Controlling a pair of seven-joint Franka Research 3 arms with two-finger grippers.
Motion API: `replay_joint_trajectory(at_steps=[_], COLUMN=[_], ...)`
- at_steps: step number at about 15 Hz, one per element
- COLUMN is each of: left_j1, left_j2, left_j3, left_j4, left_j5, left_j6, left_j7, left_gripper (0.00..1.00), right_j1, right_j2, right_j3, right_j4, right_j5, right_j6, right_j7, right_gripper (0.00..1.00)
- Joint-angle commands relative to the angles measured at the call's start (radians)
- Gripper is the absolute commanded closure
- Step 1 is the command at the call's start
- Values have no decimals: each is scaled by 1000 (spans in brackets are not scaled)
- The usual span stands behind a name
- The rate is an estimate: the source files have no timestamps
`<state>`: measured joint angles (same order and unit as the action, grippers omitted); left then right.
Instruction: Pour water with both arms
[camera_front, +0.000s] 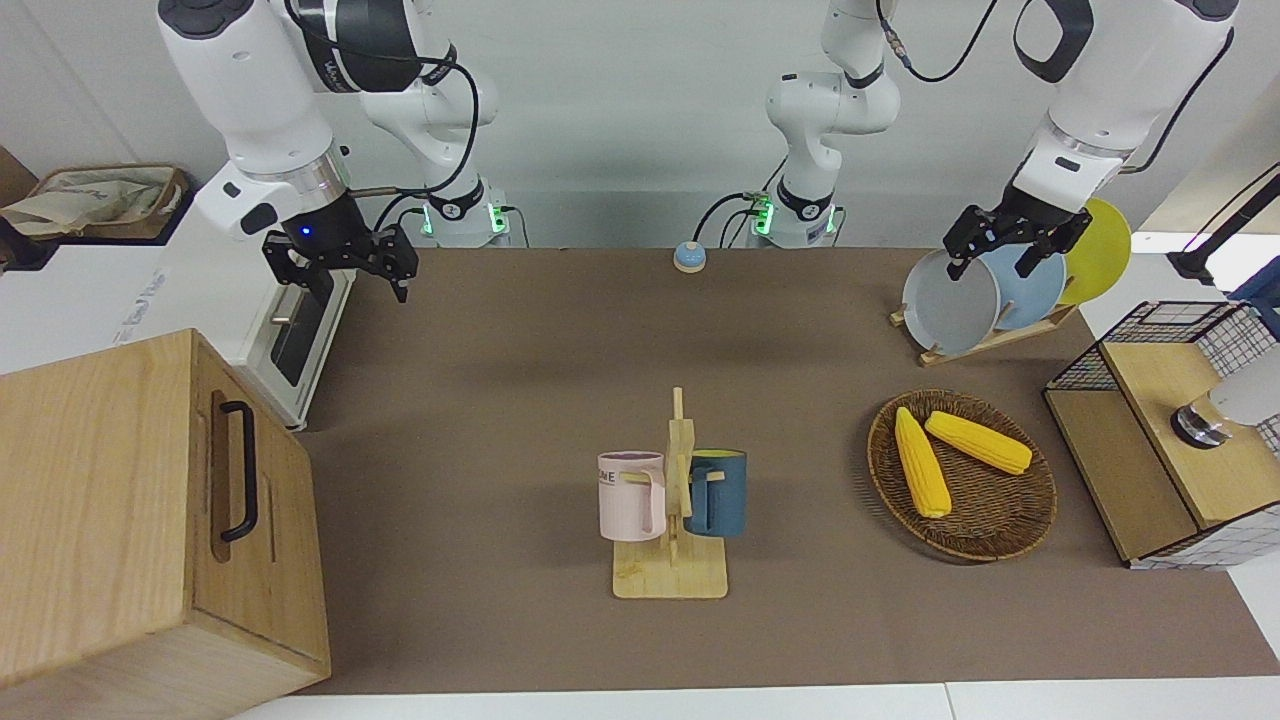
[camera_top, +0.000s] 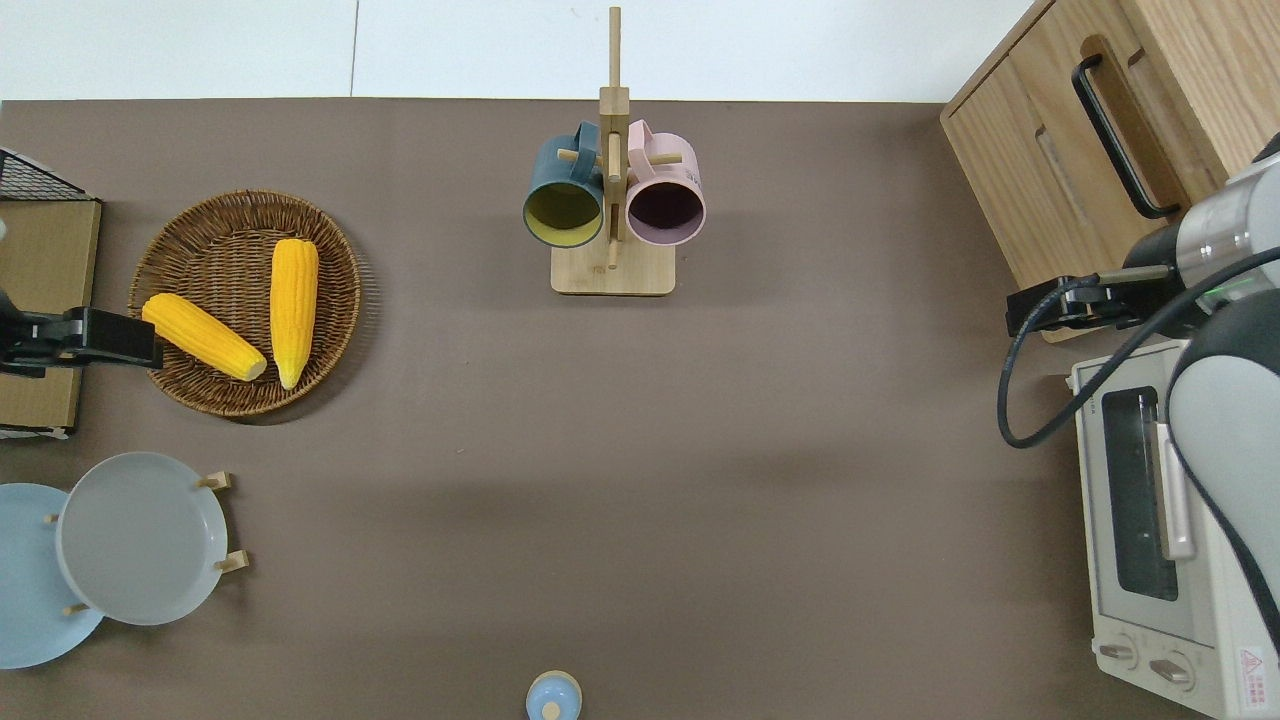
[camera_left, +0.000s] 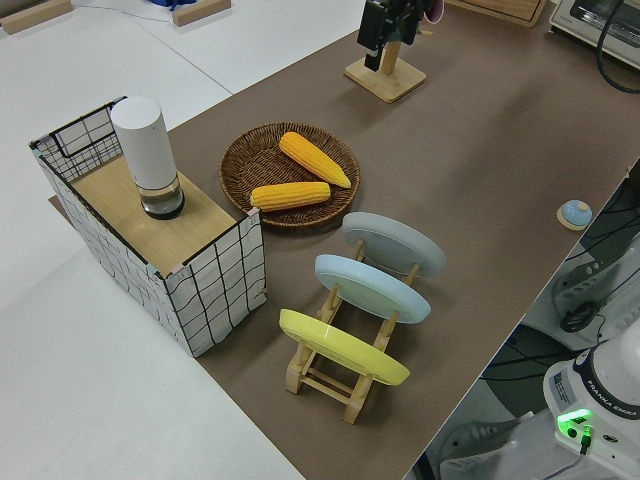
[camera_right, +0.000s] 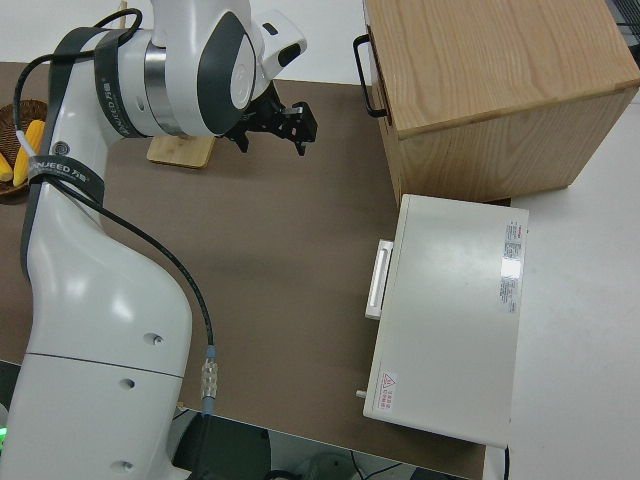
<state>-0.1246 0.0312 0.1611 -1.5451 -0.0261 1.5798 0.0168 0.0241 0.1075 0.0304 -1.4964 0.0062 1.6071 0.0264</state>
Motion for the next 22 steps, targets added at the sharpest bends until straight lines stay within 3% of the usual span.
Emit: replay_joint_trajectory(at_steps=[1,11,13,17,19,22], left_j1=[-7,-4,-3,5,16,72], left_j2=[-13,-13,-13,-13,-13,-13], left_j3=[6,6,6,8,9,12], left_j4=[-3,-9,-9,-7,-6,-3], left_j5=[9,8,9,21,35,35], left_j6=[-4,-4,-4,-6,-4,0], left_j7=[9,12,12,15,28,66], left_gripper=[5,2,5,5,5,5], right_j1=[3,13,42,74,108,126], right_j2=[-28,-20,-15,14,32,55], right_j3=[-4,3,5,13,20,77], right_j4=[-38,-30,-36,-85,-87,-87], right_j5=[8,8,4,3,-3,-57], right_j6=[27,49,103,279,322,414], right_j7=[-28,-32,-66,-126,-149,-283], right_gripper=[17,17,17,17,17,17])
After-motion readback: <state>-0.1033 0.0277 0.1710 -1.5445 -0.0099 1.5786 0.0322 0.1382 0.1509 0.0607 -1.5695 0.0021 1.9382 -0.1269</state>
